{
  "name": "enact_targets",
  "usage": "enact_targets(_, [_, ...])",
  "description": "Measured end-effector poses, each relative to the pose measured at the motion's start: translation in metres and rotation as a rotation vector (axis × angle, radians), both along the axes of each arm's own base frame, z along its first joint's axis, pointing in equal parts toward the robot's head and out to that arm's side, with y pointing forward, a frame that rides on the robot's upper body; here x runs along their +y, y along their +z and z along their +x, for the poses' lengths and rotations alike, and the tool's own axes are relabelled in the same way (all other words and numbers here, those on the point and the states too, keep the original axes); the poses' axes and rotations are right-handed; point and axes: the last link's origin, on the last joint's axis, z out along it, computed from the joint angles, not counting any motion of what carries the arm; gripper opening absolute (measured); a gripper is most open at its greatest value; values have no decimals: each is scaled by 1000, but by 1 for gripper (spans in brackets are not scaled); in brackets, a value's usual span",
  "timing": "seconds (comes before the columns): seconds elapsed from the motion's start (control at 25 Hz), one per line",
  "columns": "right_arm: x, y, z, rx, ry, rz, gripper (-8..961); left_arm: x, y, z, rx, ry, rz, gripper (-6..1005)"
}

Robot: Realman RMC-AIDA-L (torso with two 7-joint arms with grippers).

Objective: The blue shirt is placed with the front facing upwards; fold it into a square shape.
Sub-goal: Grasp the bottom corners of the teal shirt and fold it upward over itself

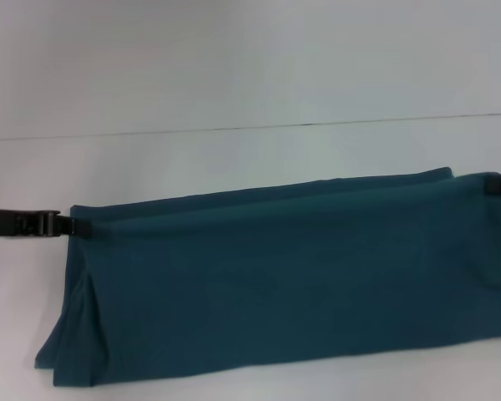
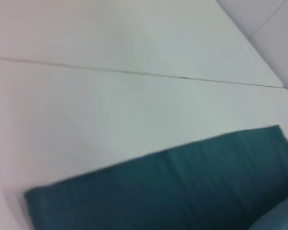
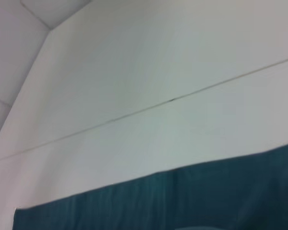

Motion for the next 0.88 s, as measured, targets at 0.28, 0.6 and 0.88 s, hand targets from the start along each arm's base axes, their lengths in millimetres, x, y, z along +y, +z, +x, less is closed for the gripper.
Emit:
enact_targets(0.28, [15,-12,-5,-18,-8,42,36,17,-1,3,60,-7,61,0])
enact_targets(0.6, [30,-20,-8,-48,-19,89,37,32,-2,0,111,-10,142,0])
enact_targets(0.88, [41,-38,-13,-92,-13,107,37,38,-12,-1,138,-21,171,7])
